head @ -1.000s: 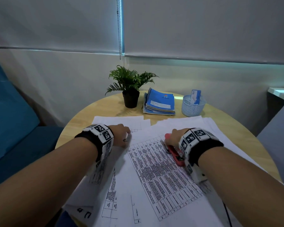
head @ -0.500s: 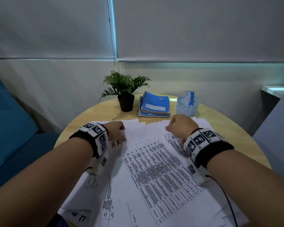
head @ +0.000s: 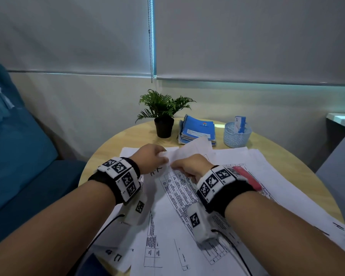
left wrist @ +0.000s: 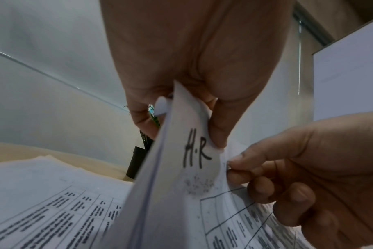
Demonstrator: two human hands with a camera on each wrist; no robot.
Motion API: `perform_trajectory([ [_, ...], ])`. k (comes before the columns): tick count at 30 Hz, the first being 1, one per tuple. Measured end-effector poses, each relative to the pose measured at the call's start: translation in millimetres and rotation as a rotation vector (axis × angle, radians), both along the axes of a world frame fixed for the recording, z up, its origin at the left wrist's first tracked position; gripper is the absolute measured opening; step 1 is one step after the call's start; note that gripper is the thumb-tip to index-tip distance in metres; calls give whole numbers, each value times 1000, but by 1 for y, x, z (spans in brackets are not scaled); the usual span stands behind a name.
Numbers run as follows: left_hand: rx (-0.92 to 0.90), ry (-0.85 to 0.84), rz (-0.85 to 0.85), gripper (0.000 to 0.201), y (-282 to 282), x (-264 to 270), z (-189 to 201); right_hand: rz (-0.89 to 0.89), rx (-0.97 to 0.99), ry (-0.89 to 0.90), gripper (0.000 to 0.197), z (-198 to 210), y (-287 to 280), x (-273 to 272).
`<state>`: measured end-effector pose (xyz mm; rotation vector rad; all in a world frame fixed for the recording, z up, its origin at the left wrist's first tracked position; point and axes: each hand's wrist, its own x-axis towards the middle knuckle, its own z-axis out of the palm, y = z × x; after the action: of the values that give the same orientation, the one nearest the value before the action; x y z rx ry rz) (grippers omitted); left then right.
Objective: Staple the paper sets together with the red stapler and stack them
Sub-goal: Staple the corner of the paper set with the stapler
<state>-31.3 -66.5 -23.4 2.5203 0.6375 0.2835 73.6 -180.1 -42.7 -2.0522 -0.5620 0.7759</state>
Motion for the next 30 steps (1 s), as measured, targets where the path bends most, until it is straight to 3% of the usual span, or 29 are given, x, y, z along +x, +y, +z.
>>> perform_trajectory([
  [5, -72, -46, -21, 22, 0, -6, 1, -49, 38, 60, 11, -3, 3, -6],
  [12, -89, -83, 31, 7, 2, -4, 4, -13, 175, -118, 20, -9, 10, -12],
  [14, -81, -51, 42, 13, 4, -2, 5, -25, 226, -164, 18, -11, 10, -11],
  [22, 42, 179, 71, 42, 18, 7, -13, -84, 304, -208, 13, 2, 0, 10],
  [25, 124, 342, 23, 53, 20, 12, -23, -100, 341, -164, 12, 10, -16, 20],
  [30, 315, 625, -24, 34, 16, 28, -32, -48, 289, -225, 20, 23, -57, 49],
])
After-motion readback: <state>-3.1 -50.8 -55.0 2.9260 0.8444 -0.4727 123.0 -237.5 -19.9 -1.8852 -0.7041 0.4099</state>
